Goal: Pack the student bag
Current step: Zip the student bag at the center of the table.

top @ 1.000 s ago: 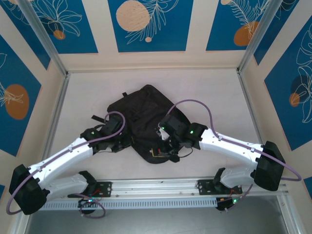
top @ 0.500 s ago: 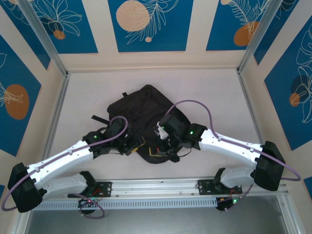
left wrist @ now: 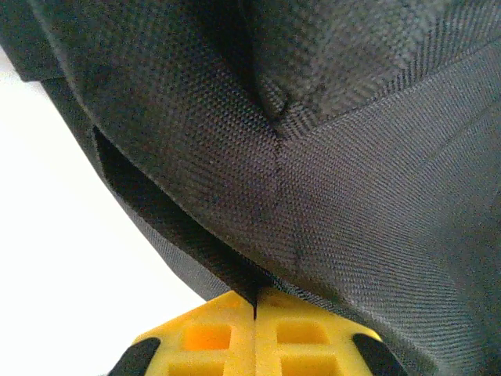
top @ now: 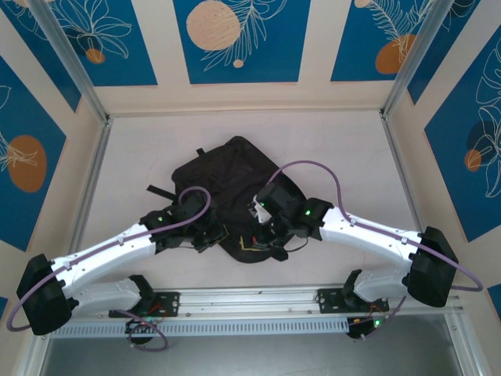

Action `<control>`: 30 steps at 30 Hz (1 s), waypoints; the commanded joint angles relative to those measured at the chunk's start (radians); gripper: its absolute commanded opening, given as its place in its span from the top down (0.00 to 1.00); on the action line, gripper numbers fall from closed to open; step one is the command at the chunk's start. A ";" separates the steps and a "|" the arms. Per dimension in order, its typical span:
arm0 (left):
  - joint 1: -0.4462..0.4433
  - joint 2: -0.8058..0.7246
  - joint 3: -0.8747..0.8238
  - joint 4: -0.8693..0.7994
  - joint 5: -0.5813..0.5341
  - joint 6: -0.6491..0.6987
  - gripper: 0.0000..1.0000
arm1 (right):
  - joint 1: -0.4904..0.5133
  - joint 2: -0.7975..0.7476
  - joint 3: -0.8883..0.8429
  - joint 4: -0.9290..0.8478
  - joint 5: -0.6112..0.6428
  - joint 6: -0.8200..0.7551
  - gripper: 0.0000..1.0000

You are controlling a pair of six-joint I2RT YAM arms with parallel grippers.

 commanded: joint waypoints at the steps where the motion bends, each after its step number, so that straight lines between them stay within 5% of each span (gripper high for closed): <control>1: 0.001 -0.007 0.008 -0.073 -0.089 0.040 1.00 | -0.023 0.003 0.047 -0.116 -0.028 -0.058 1.00; 9: 0.047 -0.058 0.024 -0.136 -0.126 0.137 1.00 | -0.057 0.004 0.136 -0.317 -0.049 -0.143 1.00; 18: 0.120 -0.055 0.064 -0.188 -0.072 0.298 1.00 | -0.045 0.049 0.184 -0.286 -0.101 -0.175 1.00; 30: 0.188 -0.004 0.249 -0.361 -0.065 0.661 1.00 | -0.018 0.432 0.572 -0.268 -0.181 -0.250 1.00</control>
